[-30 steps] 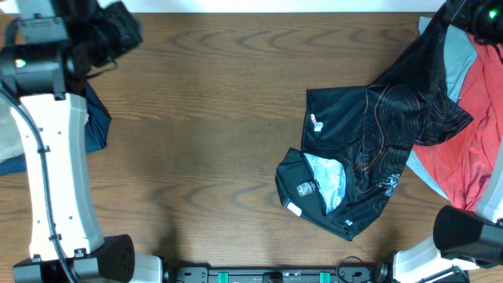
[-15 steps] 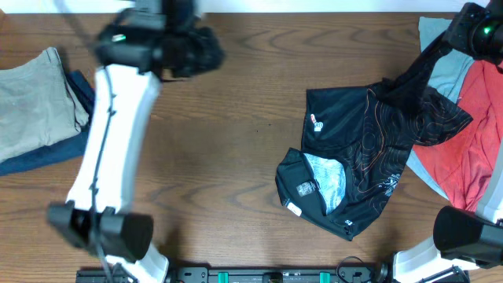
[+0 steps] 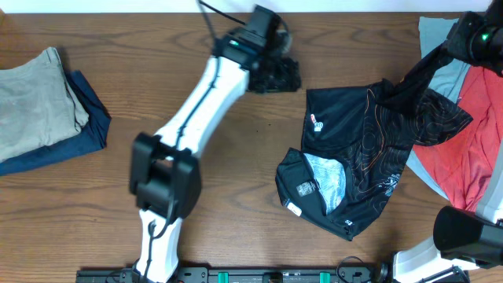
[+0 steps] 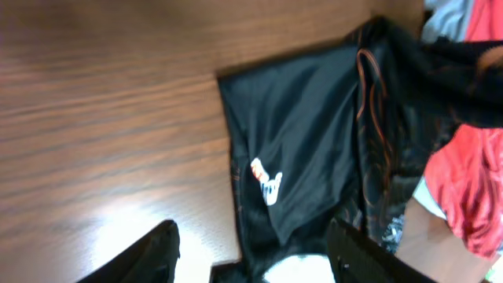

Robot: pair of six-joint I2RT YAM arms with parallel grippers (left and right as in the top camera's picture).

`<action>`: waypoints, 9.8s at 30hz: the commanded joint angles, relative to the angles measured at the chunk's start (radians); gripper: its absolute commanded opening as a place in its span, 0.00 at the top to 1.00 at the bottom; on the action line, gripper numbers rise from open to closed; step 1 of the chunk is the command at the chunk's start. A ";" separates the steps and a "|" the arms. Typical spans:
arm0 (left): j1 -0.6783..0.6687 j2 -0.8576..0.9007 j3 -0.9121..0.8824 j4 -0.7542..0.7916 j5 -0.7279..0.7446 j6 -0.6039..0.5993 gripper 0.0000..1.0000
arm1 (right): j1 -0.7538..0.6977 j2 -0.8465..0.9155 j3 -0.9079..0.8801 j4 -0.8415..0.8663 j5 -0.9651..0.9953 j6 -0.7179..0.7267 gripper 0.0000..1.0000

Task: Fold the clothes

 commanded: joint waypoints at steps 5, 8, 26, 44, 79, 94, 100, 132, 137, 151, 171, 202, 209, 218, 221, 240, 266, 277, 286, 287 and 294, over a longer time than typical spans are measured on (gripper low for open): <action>-0.051 0.145 -0.008 0.137 0.010 0.005 0.29 | 0.014 -0.018 0.010 -0.063 0.006 -0.011 0.99; -0.060 0.190 -0.008 0.203 0.010 0.005 0.29 | 0.014 -0.018 0.010 -0.079 0.006 -0.011 0.99; -0.131 0.336 -0.008 0.396 -0.020 -0.018 0.36 | 0.015 -0.018 0.010 -0.149 0.006 -0.011 0.99; -0.004 -0.044 -0.002 0.252 -0.020 -0.013 0.94 | 0.014 -0.047 0.010 -0.159 0.080 -0.011 0.99; 0.669 -1.062 -0.002 -0.207 -0.016 0.043 0.94 | -0.061 -0.409 0.248 -0.089 0.023 -0.053 0.99; 0.669 -0.589 -0.002 -0.019 -0.012 0.085 0.94 | 0.051 0.023 0.247 -0.006 -0.085 -0.052 0.99; 0.670 -0.410 -0.002 0.325 -0.013 0.043 0.94 | 0.102 0.185 0.247 0.318 -0.084 0.005 0.99; 0.656 -0.374 -0.061 -0.656 0.121 0.343 0.94 | 0.051 0.147 -0.084 -0.216 0.032 -0.056 0.99; 0.597 -0.375 -0.277 -0.703 -0.068 0.343 0.94 | 0.051 0.147 -0.292 -0.273 0.086 -0.071 0.99; 0.603 -0.517 -0.841 -0.561 -0.231 0.210 0.94 | 0.047 0.106 -0.732 -0.218 0.186 -0.005 0.99; 0.676 -0.680 -0.873 -0.019 -0.223 0.018 0.94 | 0.049 0.033 -0.770 0.384 -0.044 -0.009 0.99; 0.683 -0.499 -0.919 -0.014 -0.255 -0.037 0.18 | 0.080 0.072 -0.996 0.640 0.107 -0.048 0.31; 0.683 -0.499 -1.014 0.103 -0.328 -0.037 0.18 | 0.080 0.072 -1.115 0.769 0.106 -0.047 0.37; 0.683 -0.499 -1.110 0.184 -0.328 -0.036 0.70 | 0.080 0.072 -1.159 0.757 0.109 -0.047 0.92; 0.683 -0.499 -1.123 0.177 -0.328 -0.037 0.94 | 0.079 0.072 -1.159 0.721 0.138 -0.040 0.99; 0.683 -0.571 -1.077 -0.141 -0.510 -0.055 0.92 | 0.062 0.026 -1.138 0.358 0.298 -0.024 0.90; 0.681 -0.814 -0.973 -0.128 -0.356 -0.036 0.48 | 0.017 -0.036 -1.048 0.694 0.192 -0.051 0.75; 0.681 -0.814 -0.973 -0.120 -0.356 -0.036 0.48 | -0.058 0.135 -1.048 0.781 0.209 -0.051 0.86; 0.681 -0.814 -0.973 -0.120 -0.356 -0.036 0.48 | -0.184 0.269 -1.048 0.790 0.318 -0.030 0.87; 0.681 -0.814 -0.973 -0.120 -0.356 -0.036 0.48 | -0.206 0.268 -1.047 0.790 0.341 -0.010 0.87; 0.681 -0.814 -0.973 -0.095 -0.356 -0.036 0.47 | -0.361 0.187 -1.012 0.768 0.192 0.045 0.61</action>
